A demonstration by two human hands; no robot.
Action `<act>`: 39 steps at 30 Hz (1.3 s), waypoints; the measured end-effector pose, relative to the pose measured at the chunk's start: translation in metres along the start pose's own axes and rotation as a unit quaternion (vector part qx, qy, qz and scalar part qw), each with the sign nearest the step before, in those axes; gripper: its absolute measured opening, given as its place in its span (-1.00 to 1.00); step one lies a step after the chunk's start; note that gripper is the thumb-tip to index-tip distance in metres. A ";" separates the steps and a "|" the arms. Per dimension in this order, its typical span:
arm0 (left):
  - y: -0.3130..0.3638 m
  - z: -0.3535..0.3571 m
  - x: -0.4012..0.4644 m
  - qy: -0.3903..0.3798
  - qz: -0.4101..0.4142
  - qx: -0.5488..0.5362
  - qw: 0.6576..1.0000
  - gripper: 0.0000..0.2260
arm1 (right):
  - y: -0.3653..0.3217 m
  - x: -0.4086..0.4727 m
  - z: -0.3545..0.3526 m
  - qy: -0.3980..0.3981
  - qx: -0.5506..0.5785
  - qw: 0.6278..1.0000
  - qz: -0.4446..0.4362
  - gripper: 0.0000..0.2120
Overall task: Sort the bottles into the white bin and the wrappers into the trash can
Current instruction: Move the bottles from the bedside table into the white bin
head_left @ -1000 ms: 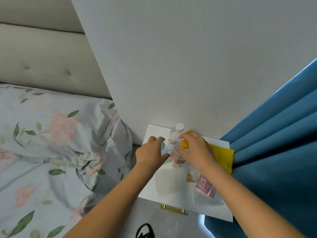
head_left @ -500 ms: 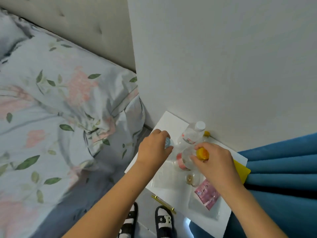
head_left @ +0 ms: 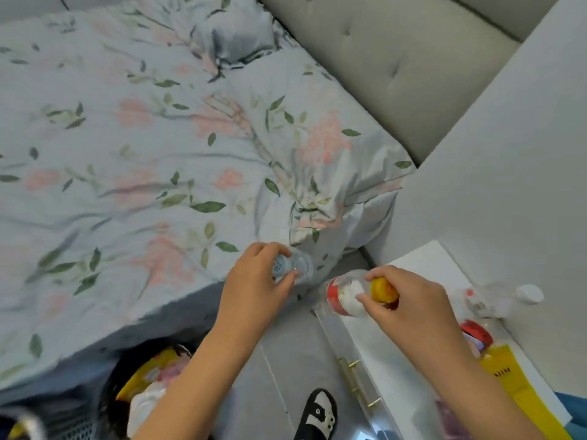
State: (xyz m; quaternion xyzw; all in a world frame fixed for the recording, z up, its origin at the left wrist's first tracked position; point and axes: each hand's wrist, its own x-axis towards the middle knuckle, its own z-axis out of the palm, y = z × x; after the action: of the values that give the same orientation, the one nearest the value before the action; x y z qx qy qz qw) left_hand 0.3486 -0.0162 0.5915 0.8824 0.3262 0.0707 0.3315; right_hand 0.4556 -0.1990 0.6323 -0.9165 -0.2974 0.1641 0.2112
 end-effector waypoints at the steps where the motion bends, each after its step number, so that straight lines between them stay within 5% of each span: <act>1: -0.021 -0.012 -0.010 0.013 -0.016 -0.001 1.000 -0.78 | -0.020 0.001 0.013 -0.014 -0.002 1.000 -0.018 -0.79; 13: -0.281 -0.193 -0.192 0.138 -0.222 -0.023 0.965 -0.80 | -0.300 -0.065 0.196 -0.163 -0.053 0.964 -0.203 -0.78; 21: -0.409 -0.235 -0.315 0.216 -0.390 -0.044 0.894 -0.78 | -0.438 -0.112 0.339 -0.271 -0.110 0.882 -0.370 -0.75; 31: -0.537 -0.173 -0.448 0.331 -0.602 -0.136 0.714 -0.82 | -0.500 -0.170 0.512 -0.372 -0.146 0.796 -0.456 -0.79; 39: -0.617 -0.128 -0.454 0.316 -0.611 -0.184 0.702 -0.82 | -0.500 -0.193 0.618 -0.405 -0.196 0.769 -0.454 -0.80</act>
State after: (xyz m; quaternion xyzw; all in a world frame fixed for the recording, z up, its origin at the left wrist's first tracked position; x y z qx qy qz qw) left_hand -0.3744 0.1204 0.3424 0.3369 0.8601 0.1855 0.3350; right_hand -0.1942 0.2284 0.3792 -0.5449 -0.7624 0.3431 -0.0635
